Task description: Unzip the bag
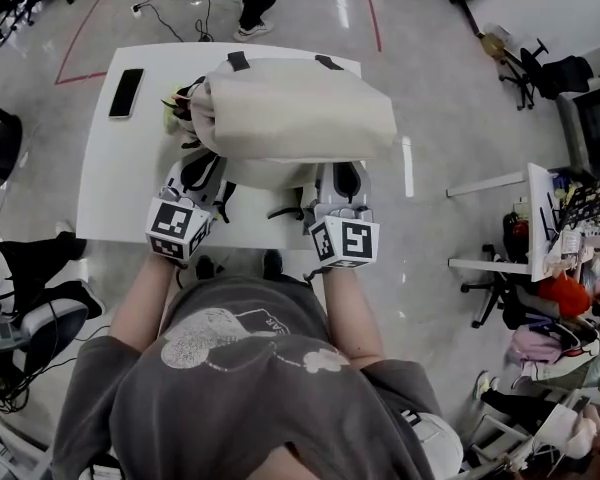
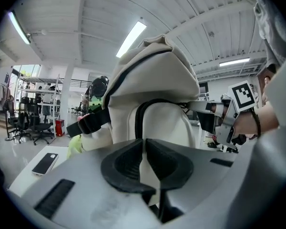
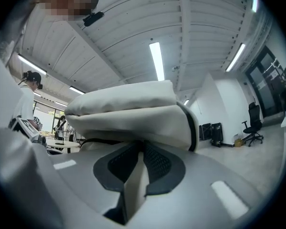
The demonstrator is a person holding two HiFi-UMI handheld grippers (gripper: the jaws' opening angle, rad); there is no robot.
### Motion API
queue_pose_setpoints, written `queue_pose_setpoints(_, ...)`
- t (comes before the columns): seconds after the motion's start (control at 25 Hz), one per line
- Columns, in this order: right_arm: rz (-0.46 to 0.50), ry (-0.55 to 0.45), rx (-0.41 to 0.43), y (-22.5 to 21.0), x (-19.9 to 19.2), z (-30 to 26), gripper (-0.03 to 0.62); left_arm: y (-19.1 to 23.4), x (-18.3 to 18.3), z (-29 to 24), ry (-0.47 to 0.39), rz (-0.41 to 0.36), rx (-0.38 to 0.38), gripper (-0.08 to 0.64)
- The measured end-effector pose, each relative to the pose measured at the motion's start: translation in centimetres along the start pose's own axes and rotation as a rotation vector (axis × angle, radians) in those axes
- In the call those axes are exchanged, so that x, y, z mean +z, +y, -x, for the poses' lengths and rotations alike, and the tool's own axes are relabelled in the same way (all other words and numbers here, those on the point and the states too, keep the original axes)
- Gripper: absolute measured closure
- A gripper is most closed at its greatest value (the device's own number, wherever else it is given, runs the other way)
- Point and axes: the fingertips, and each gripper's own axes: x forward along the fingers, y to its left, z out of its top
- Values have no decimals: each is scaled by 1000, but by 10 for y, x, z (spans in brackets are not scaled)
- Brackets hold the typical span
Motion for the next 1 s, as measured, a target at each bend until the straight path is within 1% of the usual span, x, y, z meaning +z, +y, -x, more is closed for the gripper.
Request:
queue_pose_setpoints(0.08, 1, 2, 7, 1, -2, 1, 557, 0, 1, 1, -1, 10, 15, 518)
queue_pose_setpoints(0.2, 1, 26, 10, -2, -7, 3, 546, 2, 3, 3, -11, 19, 61, 500)
queue_pose_setpoints(0.28, -6, 55, 23, -4, -13, 3, 520, 1, 4, 2, -21, 11, 82, 491)
queue_pose_setpoints(0.4, -9, 87, 49, -6, -20, 6, 461, 0, 5, 1, -28, 13, 95, 464)
queue_pose_setpoints(0.52, -17, 93, 62, -6, -25, 9, 440, 1, 2, -1, -29, 15, 127, 439)
queue_pose_setpoints(0.64, -9, 91, 99, -3, -28, 11, 439, -2, -2, -4, -26, 25, 156, 434)
queue_pose_setpoints(0.76, 7, 96, 135, -3, -29, 19, 440, -12, 2, 1, -19, 15, 193, 423)
queue_pose_setpoints(0.84, -11, 102, 153, -11, -33, 24, 452, -18, 8, 5, -28, 13, 238, 426)
queue_pose_setpoints(1.0, -51, 138, 208, -22, -48, 22, 469, -20, 17, 6, -57, 37, 317, 442)
